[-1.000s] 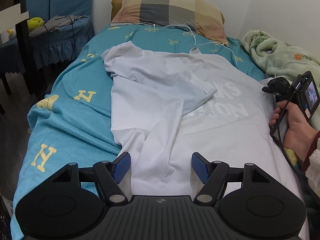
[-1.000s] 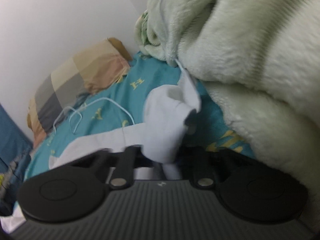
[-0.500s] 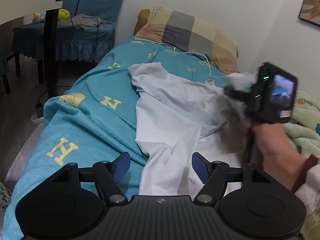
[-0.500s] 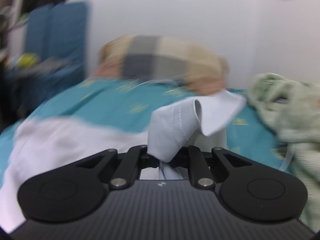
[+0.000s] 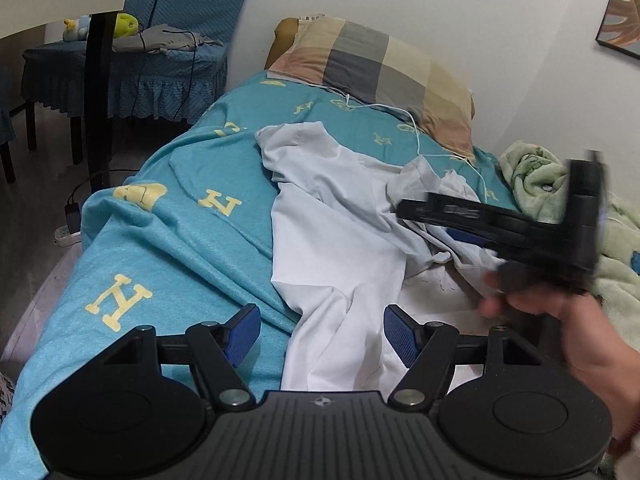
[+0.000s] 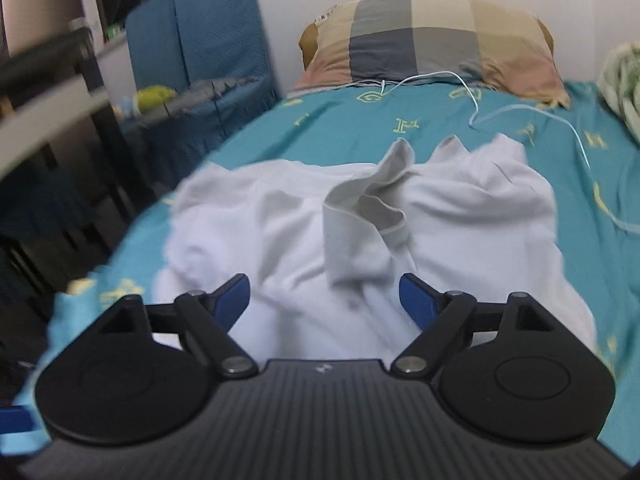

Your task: Fold clothes

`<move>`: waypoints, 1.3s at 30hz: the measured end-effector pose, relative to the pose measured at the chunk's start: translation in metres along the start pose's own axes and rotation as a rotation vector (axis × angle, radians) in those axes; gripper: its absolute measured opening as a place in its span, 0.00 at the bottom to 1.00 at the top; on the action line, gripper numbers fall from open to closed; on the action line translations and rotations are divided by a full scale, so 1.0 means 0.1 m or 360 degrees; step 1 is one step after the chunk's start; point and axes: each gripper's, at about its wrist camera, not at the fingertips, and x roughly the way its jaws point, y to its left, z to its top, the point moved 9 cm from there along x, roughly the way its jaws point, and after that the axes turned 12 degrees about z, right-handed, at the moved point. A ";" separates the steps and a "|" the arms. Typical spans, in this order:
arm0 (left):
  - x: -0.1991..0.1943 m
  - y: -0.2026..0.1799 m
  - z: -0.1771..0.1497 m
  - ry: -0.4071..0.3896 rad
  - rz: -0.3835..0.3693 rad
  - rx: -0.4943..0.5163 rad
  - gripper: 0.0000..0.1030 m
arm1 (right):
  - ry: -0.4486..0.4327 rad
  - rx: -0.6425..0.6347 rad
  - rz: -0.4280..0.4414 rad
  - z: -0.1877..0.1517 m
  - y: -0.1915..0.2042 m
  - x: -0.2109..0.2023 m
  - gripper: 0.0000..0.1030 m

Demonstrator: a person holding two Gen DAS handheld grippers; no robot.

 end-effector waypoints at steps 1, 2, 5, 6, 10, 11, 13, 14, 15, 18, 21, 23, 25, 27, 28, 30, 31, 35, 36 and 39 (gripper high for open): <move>0.00 -0.01 0.00 0.0001 -0.0002 0.0004 0.68 | -0.0016 0.0046 0.0029 0.00 0.03 -0.12 0.81; -0.01 -0.03 -0.01 -0.0003 -0.0003 0.0016 0.68 | -0.0032 0.0086 0.0040 0.00 0.06 -0.26 0.81; -0.03 -0.09 -0.03 -0.0014 -0.0003 0.0054 0.68 | -0.0071 0.0168 0.0039 -0.06 0.17 -0.90 0.81; -0.06 -0.12 -0.05 -0.0017 -0.0009 0.0068 0.68 | -0.0078 0.0197 0.0018 -0.09 0.20 -1.13 0.81; -0.16 -0.24 -0.12 -0.0028 -0.0039 0.0125 0.68 | -0.0052 0.0276 -0.0109 -0.24 0.32 -2.02 0.81; -0.20 -0.27 -0.14 -0.0034 -0.0048 0.0146 0.68 | -0.0041 0.0276 -0.0153 -0.30 0.36 -2.23 0.81; -0.29 -0.34 -0.20 -0.0034 -0.0079 0.0178 0.68 | -0.0111 0.0256 -0.0210 -0.37 0.44 -2.60 0.81; -0.34 -0.37 -0.24 -0.0026 -0.0100 0.0189 0.68 | -0.0197 0.0245 -0.0244 -0.40 0.47 -2.78 0.81; -0.39 -0.39 -0.27 -0.0022 -0.0118 0.0191 0.68 | -0.0275 0.0245 -0.0276 -0.43 0.48 -2.95 0.81; -0.56 -0.50 -0.36 -0.0028 -0.0157 0.0209 0.68 | -0.0441 0.0302 -0.0301 -0.61 0.43 -3.27 0.81; -0.71 -0.67 -0.45 -0.0054 -0.0160 0.0256 0.67 | -0.0426 0.0404 -0.0331 -0.78 0.26 -3.33 0.81; -0.80 -0.84 -0.53 -0.0044 -0.0186 0.0286 0.66 | -0.0435 0.0423 -0.0303 -0.80 0.20 -3.35 0.81; -0.88 -1.05 -0.63 -0.0014 -0.0251 0.0305 0.66 | -0.0461 0.0422 -0.0328 -0.78 0.14 -3.37 0.81; -0.94 -1.32 -0.75 0.0007 -0.0306 0.0336 0.65 | -0.0492 0.0428 -0.0340 -0.78 0.06 -3.38 0.81; -0.95 -1.47 -0.82 0.0014 -0.0333 0.0367 0.64 | -0.0492 0.0437 -0.0355 -0.78 0.01 -3.38 0.81; -0.96 -1.77 -0.98 0.0022 -0.0386 0.0431 0.64 | -0.0474 0.0480 -0.0387 -0.83 -0.11 -3.35 0.81; -0.95 -1.92 -1.06 0.0031 -0.0415 0.0444 0.63 | -0.0470 0.0515 -0.0395 -0.86 -0.17 -3.34 0.81; -0.75 -2.45 -1.42 0.0152 -0.0494 0.0455 0.57 | -0.0481 0.0637 -0.0431 -0.95 -0.39 -3.36 0.81; -0.67 -2.56 -1.51 0.0181 -0.0491 0.0474 0.54 | -0.0487 0.0655 -0.0441 -0.96 -0.43 -3.37 0.81; -0.41 -2.75 -1.68 0.0203 -0.0442 0.0579 0.51 | -0.0490 0.0699 -0.0470 -1.01 -0.54 -3.36 0.81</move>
